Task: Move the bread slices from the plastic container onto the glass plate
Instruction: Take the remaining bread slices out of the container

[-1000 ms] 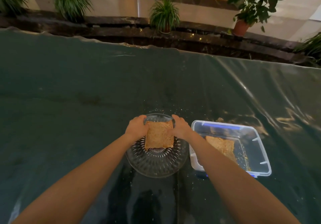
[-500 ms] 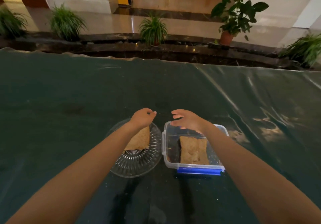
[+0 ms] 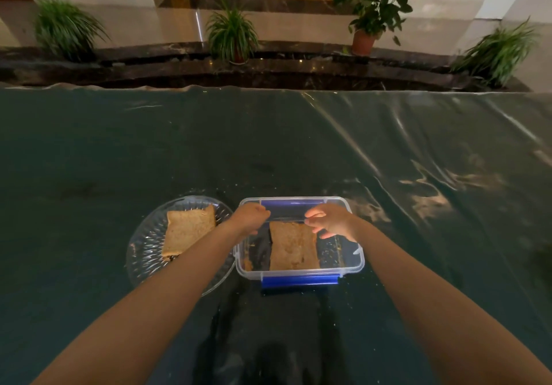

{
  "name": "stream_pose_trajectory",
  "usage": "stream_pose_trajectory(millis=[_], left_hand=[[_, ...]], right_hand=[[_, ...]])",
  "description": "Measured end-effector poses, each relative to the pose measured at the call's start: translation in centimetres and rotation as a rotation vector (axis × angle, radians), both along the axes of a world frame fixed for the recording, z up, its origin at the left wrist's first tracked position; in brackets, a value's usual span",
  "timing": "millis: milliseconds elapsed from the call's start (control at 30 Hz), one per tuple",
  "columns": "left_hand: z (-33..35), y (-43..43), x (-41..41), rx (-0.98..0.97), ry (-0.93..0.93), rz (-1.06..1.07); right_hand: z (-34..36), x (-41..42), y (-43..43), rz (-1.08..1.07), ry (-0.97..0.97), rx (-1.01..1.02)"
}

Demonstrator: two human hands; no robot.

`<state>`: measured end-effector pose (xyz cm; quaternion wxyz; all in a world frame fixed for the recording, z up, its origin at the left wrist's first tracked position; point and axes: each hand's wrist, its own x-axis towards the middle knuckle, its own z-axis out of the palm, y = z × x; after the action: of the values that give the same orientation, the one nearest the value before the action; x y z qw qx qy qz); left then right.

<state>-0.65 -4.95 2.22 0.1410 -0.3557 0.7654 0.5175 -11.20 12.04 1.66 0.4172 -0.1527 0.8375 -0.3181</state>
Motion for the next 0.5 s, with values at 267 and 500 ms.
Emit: stream_pose_trajectory(millis=[267,500], left_hand=[[-2.1,1.8,-0.6,-0.009,-0.171,-0.030],[-4.1,3.4,-2.0,-0.084,-0.181,0.014]], right_hand=[[-2.8,0.3,-0.3,-0.146,-0.045,0.040],[-5.3,0.5,-0.9,-0.231,0.066,0.108]])
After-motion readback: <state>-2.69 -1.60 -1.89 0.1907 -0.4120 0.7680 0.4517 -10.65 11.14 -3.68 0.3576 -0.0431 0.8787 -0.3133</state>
